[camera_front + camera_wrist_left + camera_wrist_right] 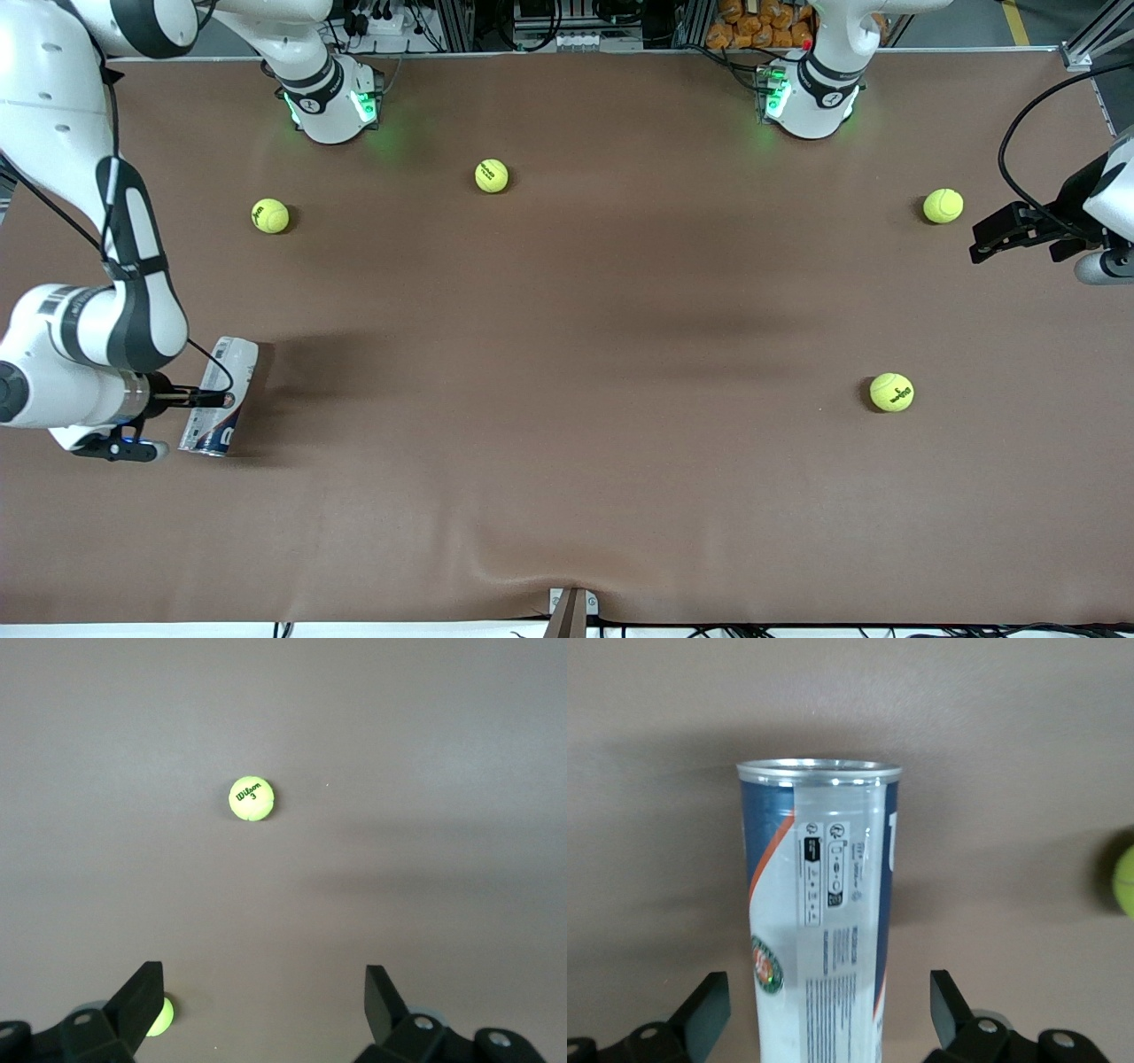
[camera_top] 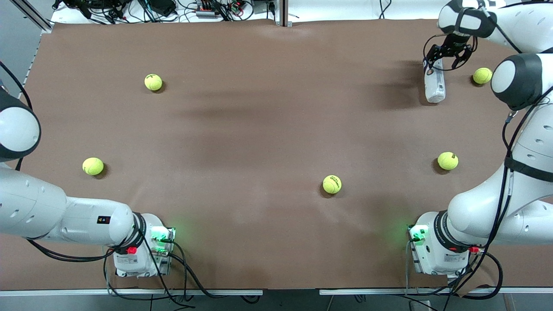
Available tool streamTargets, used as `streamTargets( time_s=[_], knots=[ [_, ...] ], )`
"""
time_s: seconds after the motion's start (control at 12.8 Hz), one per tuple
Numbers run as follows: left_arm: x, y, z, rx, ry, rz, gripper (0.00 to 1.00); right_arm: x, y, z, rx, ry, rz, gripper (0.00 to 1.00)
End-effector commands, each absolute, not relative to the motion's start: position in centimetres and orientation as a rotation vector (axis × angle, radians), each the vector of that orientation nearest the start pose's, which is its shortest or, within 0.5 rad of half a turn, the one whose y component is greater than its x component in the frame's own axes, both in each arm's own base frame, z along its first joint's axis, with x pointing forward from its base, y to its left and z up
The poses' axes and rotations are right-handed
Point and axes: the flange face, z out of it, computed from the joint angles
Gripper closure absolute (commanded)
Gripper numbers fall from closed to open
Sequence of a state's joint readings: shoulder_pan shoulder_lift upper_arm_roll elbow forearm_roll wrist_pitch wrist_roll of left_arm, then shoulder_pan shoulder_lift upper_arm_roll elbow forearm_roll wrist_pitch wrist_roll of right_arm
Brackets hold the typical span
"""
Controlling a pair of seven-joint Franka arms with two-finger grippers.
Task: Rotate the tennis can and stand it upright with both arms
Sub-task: 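Close the right gripper around the tennis can body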
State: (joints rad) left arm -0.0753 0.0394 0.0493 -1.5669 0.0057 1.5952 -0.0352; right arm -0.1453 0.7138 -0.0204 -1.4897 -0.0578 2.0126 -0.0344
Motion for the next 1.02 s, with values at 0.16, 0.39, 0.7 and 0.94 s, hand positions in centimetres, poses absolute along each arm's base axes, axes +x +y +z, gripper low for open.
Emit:
streamTargets(
  time_s=[0.16, 0.39, 0.7, 0.94],
  knots=[
    [56.7, -1.3, 61.0, -3.148, 0.0, 0.022, 0.0, 68.5, -11.2, 21.9, -3.063, 0.204, 0.323, 0.0],
    [56.8, -1.3, 60.9, -3.148, 0.005, 0.027, 0.0, 68.1, -11.7, 20.8, -3.06, 0.199, 0.354, 0.0],
    [56.8, -1.1, 60.9, -3.148, 0.005, 0.027, 0.0, 67.5, -12.8, 19.4, -3.046, 0.005, 0.38, 0.0],
    [56.8, -1.2, 60.9, -3.148, 0.005, 0.027, 0.0, 67.2, -13.2, 18.8, -3.047, -0.118, 0.396, 0.0]
  ],
)
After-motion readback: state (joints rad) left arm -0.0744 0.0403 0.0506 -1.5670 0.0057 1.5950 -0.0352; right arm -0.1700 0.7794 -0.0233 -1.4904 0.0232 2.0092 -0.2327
